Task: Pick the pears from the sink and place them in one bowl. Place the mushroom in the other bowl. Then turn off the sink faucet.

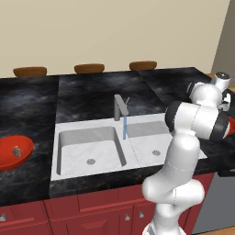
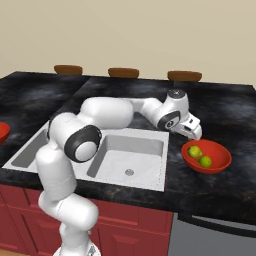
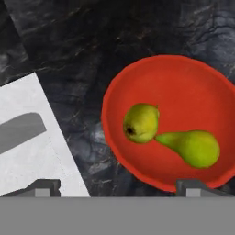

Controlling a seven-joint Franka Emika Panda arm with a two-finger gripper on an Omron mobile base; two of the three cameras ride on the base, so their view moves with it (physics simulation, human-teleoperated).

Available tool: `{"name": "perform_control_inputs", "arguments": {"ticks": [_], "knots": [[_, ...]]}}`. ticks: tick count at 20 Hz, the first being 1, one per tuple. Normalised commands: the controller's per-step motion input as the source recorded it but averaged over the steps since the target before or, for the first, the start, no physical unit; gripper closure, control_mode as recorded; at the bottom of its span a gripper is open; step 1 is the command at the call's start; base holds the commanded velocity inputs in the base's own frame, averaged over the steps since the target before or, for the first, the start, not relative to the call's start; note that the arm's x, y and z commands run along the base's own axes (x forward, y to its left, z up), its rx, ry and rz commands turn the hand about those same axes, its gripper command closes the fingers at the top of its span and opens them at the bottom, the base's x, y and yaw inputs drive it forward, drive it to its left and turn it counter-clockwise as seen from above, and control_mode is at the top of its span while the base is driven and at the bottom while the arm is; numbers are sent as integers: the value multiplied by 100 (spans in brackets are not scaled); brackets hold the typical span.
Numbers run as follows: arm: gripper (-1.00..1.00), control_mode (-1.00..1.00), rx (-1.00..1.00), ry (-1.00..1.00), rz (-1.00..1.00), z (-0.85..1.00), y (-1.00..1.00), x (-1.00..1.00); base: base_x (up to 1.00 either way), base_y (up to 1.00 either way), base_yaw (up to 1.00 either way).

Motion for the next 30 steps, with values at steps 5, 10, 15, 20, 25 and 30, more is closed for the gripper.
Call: {"name": "perform_control_inputs", "arguments": {"ticks": [5,10,15,20,25,30], "knots": [[-100,-100,0,-5,19,29,61,-3,0,0,0],[-100,-100,0,-8,30,10,53,-8,0,0,0],[-100,-100,0,-17,39,0,52,-3,0,0,0],[-100,-100,0,-14,44,0,38,-2,0,0,0],[-100,-100,2,-22,38,-3,32,-20,0,0,0],[-100,-100,5,-22,36,-7,44,1,0,0,0]]}}
